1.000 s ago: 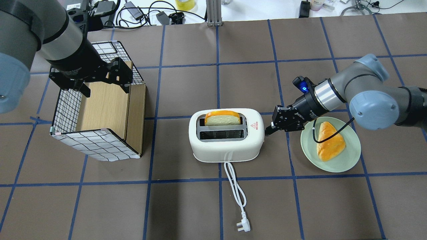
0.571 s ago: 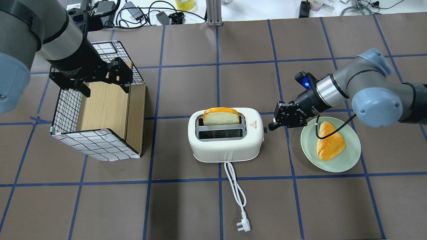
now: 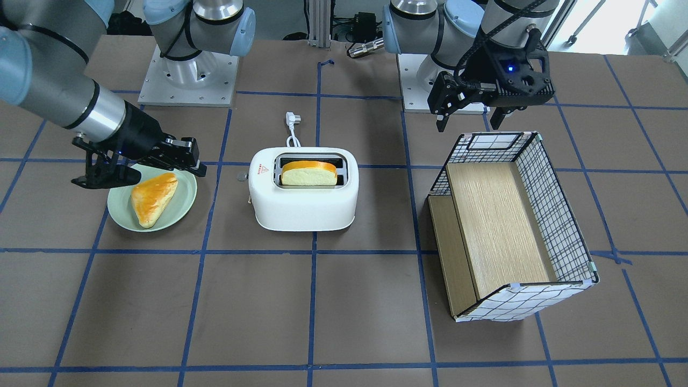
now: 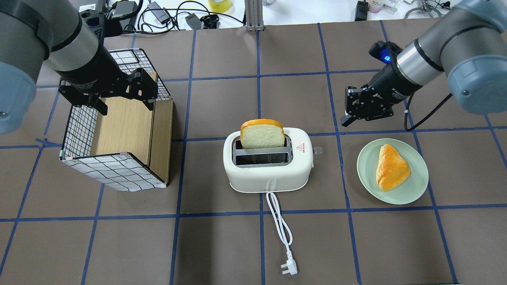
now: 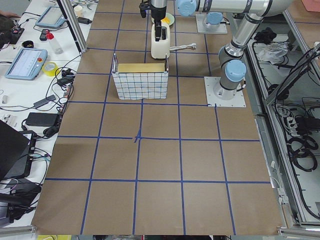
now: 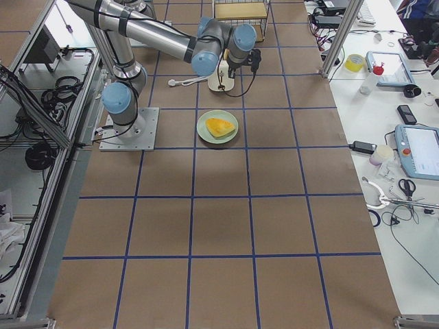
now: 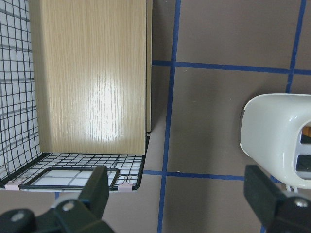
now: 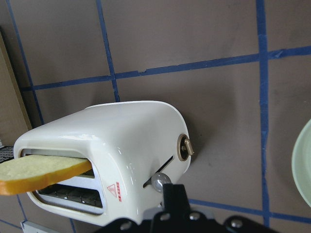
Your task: Press toaster with right arm
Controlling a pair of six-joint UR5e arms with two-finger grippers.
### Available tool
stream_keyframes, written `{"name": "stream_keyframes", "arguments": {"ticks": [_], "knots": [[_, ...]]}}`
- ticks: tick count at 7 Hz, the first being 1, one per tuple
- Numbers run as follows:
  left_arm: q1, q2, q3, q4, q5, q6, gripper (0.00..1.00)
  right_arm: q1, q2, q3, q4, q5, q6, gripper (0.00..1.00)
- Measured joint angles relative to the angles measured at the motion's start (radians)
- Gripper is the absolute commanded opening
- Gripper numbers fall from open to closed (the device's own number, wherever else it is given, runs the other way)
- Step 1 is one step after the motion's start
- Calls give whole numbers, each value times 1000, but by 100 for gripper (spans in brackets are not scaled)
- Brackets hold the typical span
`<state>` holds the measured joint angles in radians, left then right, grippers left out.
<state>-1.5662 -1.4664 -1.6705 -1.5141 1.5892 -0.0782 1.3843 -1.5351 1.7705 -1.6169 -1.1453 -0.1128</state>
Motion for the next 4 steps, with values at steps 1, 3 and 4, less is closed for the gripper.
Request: {"name": "stream_keyframes", "arguments": {"ticks": [1,3,4], "knots": [[0,0,0,0,0,0,100,22,-8,-98,72,-78,29,0],[0,0,0,0,-1,0,100,108,-11,-264,170,-262,142,0],[0,0,0,0,0,0,100,155,-9,-300,184,-326,200,6]]}}
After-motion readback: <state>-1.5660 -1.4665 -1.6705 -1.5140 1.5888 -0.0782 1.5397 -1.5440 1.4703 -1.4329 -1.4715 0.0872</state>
